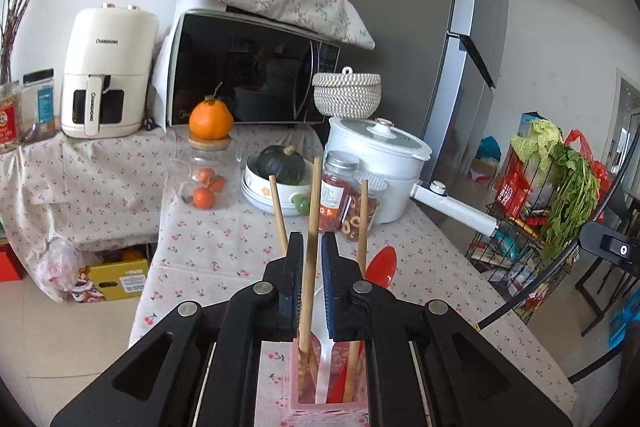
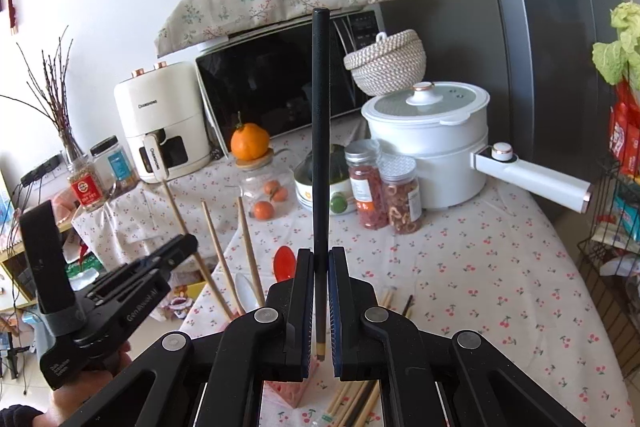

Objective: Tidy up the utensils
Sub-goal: 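Lower both held chopsticks into the pink basket and open both tools, then move the right tool down and grasp a single wooden chopstick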

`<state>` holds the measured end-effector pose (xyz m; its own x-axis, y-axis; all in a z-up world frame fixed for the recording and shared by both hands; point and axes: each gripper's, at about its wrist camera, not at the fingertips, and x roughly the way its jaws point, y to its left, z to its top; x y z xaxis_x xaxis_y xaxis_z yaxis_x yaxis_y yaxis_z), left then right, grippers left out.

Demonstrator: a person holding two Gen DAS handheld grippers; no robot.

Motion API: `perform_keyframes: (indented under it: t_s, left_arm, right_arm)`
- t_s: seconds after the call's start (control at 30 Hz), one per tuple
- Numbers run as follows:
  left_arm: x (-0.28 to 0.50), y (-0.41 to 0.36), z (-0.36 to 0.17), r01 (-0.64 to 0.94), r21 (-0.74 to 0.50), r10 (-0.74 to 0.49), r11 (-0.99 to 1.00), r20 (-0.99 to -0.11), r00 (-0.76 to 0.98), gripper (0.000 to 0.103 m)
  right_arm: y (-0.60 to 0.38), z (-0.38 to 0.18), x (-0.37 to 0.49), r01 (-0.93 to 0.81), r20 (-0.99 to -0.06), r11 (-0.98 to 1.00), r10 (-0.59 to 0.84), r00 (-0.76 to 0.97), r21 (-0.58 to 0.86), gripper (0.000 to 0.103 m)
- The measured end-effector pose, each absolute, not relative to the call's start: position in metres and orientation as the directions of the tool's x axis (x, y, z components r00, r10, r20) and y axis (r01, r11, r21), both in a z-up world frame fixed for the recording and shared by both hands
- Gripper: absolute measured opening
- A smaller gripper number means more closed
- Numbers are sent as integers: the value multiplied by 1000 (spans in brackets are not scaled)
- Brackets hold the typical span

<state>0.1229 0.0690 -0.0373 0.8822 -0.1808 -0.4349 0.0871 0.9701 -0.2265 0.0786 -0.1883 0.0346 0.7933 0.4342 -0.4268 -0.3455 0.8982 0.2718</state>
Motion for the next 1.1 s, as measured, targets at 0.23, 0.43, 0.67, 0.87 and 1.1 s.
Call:
perform_keyframes:
  t_s: [0.23, 0.43, 0.67, 0.87, 1.1]
  left_arm:
    - [104, 74, -31, 67, -244, -193, 967, -539, 820, 84]
    - [93, 84, -45, 23, -166, -133, 986, -690, 712, 93]
    - [91, 102, -63, -17, -200, -140, 980, -743, 654, 93]
    - [94, 108, -67, -33, -234, -160, 972, -756, 634, 93]
    - [92, 100, -68, -17, -224, -164, 975, -764, 624, 93]
  right_arm:
    - [-174, 46, 74, -400, -389, 864, 498, 775, 306, 5]
    - [-143, 37, 85, -429, -425, 851, 523, 739, 303, 5]
    - [-105, 9, 108, -439, -523, 843, 537, 662, 310, 5]
    - [-90, -7, 122, -431, -564, 844, 535, 630, 319, 6]
    - [-106, -2, 123, -433, -493, 816, 577, 652, 383, 45]
